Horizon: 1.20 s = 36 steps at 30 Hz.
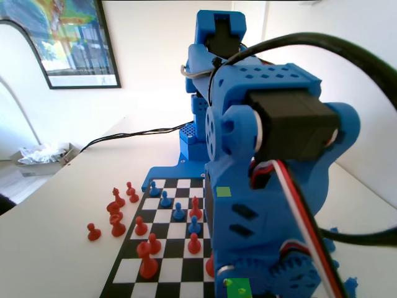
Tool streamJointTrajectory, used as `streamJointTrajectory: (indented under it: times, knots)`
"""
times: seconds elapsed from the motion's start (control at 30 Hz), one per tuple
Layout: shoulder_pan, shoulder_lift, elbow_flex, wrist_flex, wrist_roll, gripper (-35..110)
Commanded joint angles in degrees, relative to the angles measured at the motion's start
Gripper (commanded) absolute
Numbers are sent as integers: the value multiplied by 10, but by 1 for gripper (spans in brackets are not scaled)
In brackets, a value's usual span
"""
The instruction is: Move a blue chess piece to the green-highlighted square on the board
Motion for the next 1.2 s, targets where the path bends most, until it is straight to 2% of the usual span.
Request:
streamJointTrajectory:
  times: [0.0, 1.17]
  knots:
    - [-4, 25, -36, 7, -8, 10]
    - [-17, 21, -9, 4, -18, 6]
